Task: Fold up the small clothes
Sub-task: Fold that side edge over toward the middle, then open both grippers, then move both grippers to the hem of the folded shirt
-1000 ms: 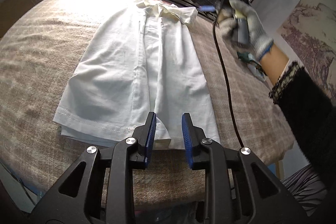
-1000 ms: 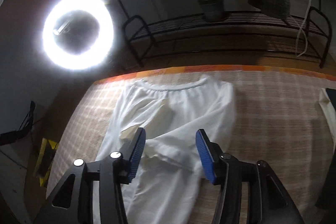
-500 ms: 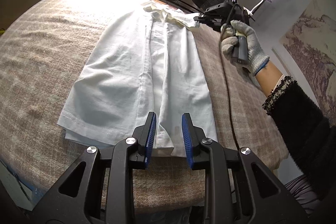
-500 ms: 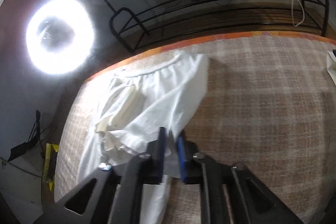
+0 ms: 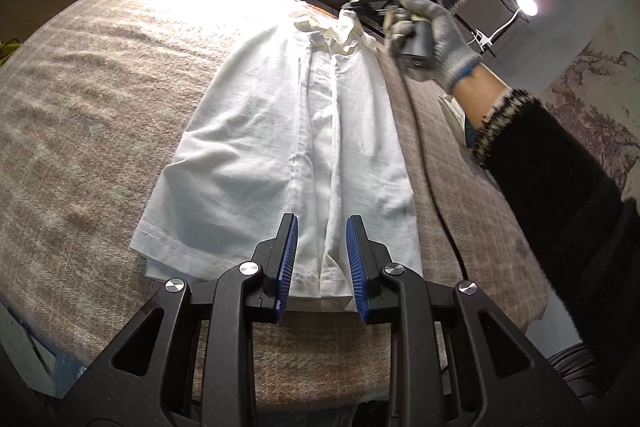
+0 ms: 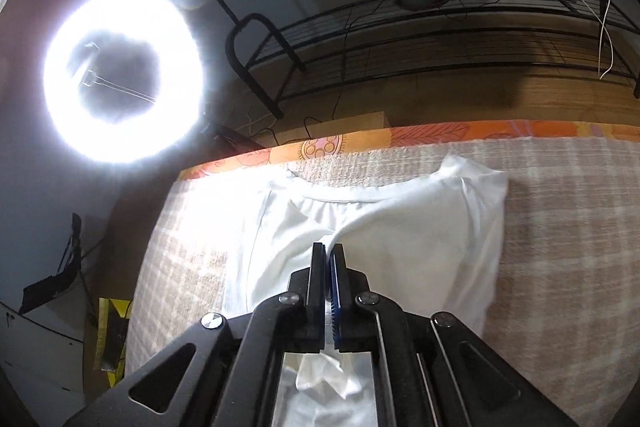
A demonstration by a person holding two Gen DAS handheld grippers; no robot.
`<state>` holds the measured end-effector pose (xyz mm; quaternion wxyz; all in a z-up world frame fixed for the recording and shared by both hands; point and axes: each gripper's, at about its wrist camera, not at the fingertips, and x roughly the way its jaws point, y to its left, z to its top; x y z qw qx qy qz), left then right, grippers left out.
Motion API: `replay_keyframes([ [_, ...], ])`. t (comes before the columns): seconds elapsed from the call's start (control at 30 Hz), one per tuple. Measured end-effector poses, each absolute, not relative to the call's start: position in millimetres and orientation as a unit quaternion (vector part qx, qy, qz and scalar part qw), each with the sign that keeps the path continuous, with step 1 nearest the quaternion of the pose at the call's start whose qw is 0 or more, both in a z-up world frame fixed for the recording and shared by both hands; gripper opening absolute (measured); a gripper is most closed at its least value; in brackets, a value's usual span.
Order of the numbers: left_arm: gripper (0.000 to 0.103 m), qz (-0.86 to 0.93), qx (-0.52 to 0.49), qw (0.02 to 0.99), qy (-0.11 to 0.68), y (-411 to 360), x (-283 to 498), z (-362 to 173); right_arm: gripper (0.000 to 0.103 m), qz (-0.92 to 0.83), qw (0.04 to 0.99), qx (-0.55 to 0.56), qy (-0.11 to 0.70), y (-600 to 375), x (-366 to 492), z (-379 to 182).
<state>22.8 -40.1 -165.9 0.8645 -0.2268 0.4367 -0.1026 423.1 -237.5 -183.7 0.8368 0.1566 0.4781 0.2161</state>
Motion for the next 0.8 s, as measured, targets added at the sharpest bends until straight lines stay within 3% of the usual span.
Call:
replay_keyframes([
  [0.13,0.024,-0.097,-0.235,0.860,0.442,-35,23,-168,0.006,0.195,0.834,0.152,0.493,-218,439,-201],
  [0.17,0.024,-0.096,-0.236,0.860,0.442,-34,23,-167,0.014,0.189,0.829,0.153,0.503,-215,442,-207],
  [0.2,0.024,-0.094,-0.236,0.861,0.440,-33,23,-166,0.031,0.192,0.823,0.160,0.511,-214,442,-212],
  [0.23,0.024,-0.093,-0.235,0.862,0.439,-32,22,-166,0.036,0.206,0.812,0.173,0.519,-214,444,-217],
  [0.5,0.024,-0.081,-0.224,0.877,0.417,-21,14,-152,0.040,0.274,0.797,0.256,0.474,-256,407,-178],
  [0.8,0.026,-0.062,-0.199,0.895,0.395,5,2,-134,0.037,0.255,0.842,0.210,0.427,-326,290,-109],
])
